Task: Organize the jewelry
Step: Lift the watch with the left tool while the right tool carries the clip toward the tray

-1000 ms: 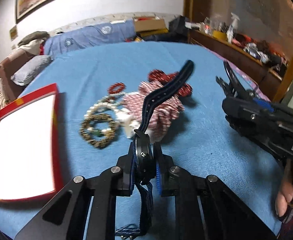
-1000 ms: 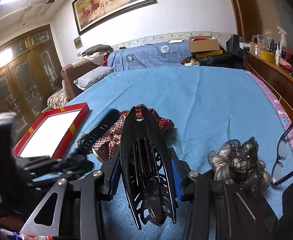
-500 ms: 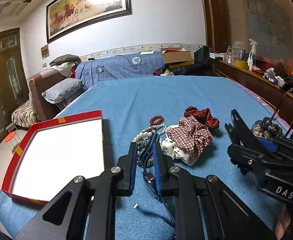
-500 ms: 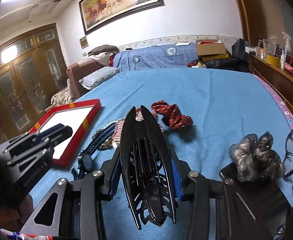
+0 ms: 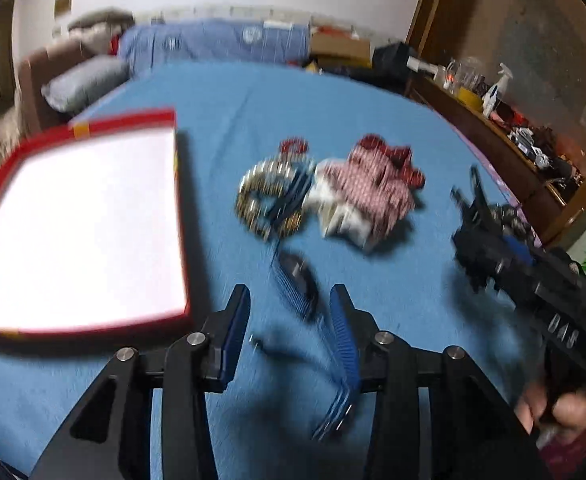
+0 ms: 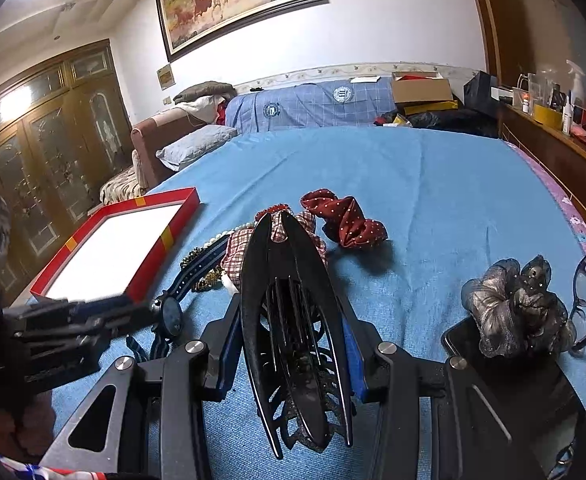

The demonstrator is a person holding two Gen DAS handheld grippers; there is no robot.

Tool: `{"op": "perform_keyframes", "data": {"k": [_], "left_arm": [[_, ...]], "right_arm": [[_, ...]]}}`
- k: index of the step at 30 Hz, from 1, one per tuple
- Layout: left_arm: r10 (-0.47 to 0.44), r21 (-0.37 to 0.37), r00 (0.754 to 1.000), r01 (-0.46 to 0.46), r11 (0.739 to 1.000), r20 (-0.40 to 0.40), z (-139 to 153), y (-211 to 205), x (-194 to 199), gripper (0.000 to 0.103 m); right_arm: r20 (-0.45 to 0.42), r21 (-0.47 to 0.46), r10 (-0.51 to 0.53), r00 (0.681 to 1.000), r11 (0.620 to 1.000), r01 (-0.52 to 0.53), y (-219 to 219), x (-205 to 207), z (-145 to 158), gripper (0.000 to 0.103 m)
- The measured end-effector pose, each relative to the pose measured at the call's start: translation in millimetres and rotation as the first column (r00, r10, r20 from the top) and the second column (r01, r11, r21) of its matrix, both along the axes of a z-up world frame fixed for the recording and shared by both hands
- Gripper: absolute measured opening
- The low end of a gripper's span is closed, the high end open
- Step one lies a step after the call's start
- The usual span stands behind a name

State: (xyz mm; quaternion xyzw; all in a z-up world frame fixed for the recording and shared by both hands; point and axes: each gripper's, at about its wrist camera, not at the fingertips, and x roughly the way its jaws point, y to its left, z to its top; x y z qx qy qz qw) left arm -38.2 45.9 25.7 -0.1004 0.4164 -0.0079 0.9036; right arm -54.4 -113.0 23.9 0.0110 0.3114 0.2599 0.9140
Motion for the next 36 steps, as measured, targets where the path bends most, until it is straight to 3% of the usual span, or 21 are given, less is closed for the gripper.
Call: {"op": "perform_keyframes", "data": {"k": [5,11,14,18,22,27,30,32,34,36], "left_arm": [[0.007,-0.008,0.998,-0.008,1.0,-0.062,-21,3,-3,0.041],[-0.002,-0.033,0.998,0.0,0.999,-0.056,-18,-8,10,0.041],[-0.008,0.001,0.999,0.008,1.0,-0.037,-12,-15,15,0.052],[-0.002,-0.024,1.0,0.001,1.0,-0.014,-2,-15,20,0.054],[-0.009,-0.007,1.0,0.009,1.0,-0.015,0,-20,29,0.066],[-0.031,0.009,0.998,0.032,0.999,-0.06,-15,-29,51,0.064],[-0.063,0.033,0.995,0.066,0.997,-0.084,-23,-42,62,0.05],[-0.074,0.097,0.995,0.081,0.992,-0.073,-25,-52,65,0.042],[-0.074,0.134,0.994,0.084,0.987,-0.075,-25,-58,65,0.04],[-0.067,0.119,0.995,0.075,0.99,-0.069,-25,-55,64,0.04]], "right_arm": [[0.004,0.006,0.011,1.0,1.0,-0.011,1,-3,-1,0.047],[0.009,0.008,0.011,1.0,1.0,-0.011,-2,-6,-2,0.047],[0.009,0.011,0.011,1.0,1.0,-0.011,-3,-7,-2,0.047],[0.014,0.011,0.01,1.0,1.0,-0.01,-4,-8,-2,0.047],[0.008,0.021,0.008,1.0,1.0,-0.008,-4,-7,0,0.047],[0.012,0.026,0.005,1.0,1.0,-0.006,-6,-9,1,0.047],[0.006,0.029,0.005,1.0,1.0,-0.005,-7,-7,2,0.047],[0.008,0.032,0.005,1.0,0.999,-0.005,-8,-7,3,0.048],[0.008,0.036,0.006,1.0,0.999,-0.006,-9,-7,4,0.048],[0.007,0.041,0.003,1.0,0.999,-0.003,-11,-7,4,0.048]]}}
